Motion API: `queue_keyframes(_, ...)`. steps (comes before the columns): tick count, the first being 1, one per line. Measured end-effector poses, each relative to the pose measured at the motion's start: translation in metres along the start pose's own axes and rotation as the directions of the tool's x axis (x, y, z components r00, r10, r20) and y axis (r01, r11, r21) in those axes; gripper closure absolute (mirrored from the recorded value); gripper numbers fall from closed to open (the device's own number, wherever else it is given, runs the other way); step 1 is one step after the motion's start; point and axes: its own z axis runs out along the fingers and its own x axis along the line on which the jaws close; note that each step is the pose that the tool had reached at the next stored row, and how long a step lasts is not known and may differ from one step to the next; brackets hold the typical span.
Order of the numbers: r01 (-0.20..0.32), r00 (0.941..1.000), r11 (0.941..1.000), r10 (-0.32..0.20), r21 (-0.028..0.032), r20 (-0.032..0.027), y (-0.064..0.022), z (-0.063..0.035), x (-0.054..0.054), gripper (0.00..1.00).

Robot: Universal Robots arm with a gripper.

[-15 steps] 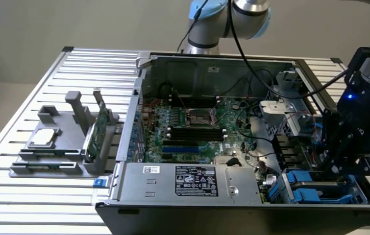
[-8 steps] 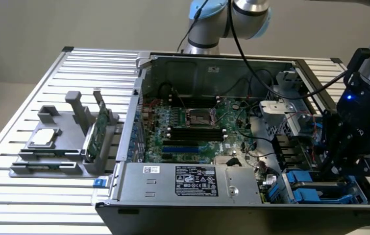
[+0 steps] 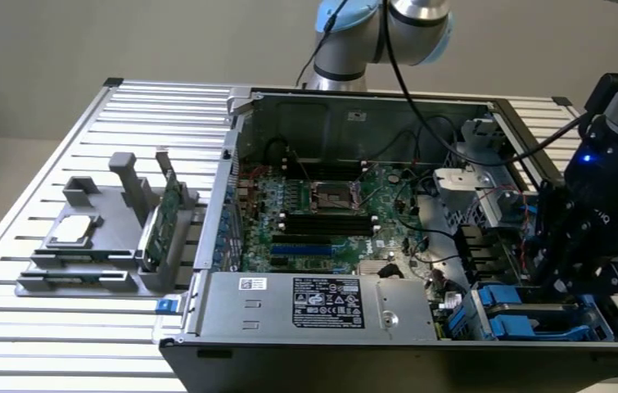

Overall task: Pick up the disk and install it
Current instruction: 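Insert the first disk wire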

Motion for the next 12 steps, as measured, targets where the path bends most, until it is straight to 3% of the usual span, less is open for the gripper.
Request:
queue_keyframes(6,0.002,1.0,0.9998,-0.002,0.0217,0.0018,-0.0001,-0.0074,-0.0009,0.75)
queue_keyframes(12,0.003,1.0,0.9995,-0.003,0.0316,0.0024,-0.0093,-0.0109,-0.0025,0.75)
